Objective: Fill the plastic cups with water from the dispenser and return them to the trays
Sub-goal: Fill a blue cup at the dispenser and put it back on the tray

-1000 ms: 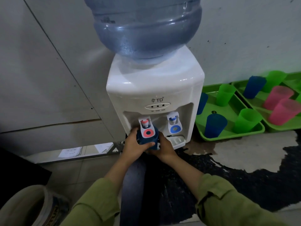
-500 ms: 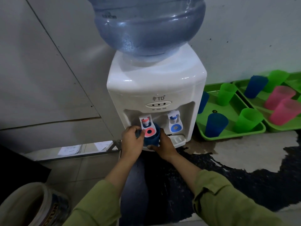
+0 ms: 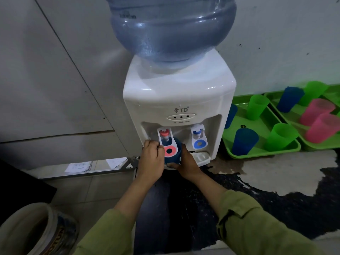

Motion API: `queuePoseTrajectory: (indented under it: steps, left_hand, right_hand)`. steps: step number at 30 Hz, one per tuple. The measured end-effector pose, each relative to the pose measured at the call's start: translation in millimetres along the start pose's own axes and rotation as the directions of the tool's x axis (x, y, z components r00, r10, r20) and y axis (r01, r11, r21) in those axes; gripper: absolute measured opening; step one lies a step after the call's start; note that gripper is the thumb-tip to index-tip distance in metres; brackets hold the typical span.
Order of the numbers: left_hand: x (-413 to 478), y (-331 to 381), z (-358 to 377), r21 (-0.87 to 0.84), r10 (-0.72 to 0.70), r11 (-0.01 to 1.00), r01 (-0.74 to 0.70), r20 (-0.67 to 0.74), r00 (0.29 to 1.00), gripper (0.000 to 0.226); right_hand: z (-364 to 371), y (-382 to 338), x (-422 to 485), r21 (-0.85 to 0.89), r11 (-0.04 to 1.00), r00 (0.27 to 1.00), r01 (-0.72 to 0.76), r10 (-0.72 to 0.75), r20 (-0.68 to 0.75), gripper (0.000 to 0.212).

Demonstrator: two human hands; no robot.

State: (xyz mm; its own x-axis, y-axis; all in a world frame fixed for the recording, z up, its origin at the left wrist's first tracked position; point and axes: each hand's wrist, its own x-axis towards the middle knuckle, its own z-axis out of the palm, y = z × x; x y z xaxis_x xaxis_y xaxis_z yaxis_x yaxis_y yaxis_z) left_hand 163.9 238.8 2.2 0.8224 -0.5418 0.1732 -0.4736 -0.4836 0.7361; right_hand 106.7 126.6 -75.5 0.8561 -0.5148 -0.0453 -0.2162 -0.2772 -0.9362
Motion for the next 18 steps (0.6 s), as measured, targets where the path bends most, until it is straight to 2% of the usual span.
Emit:
queuePoseTrajectory:
  steps: [4, 11, 18]
  left_hand:
    - [5, 7, -9, -0.115, -0.018, 0.993, 0.014, -0.032, 0.999, 0.026]
    - [12, 11, -15, -0.161, -0.100, 0.982, 0.098, -0.007, 0.995, 0.028]
    - [14, 9, -15, -0.142, -0.076, 0.987, 0.074, -0.009, 0.997, 0.031]
  right_hand:
    - [0, -1, 1, -0.007, 1.000, 1.000, -0.016, 0.016, 0.001, 0.078]
    - [1, -3, 1, -0.035, 0.999, 1.000, -0.024, 0.025, 0.006, 0.079]
    - [1, -3, 1, -0.031, 0.999, 0.999, -0.044, 0.044, -0.002, 0.077]
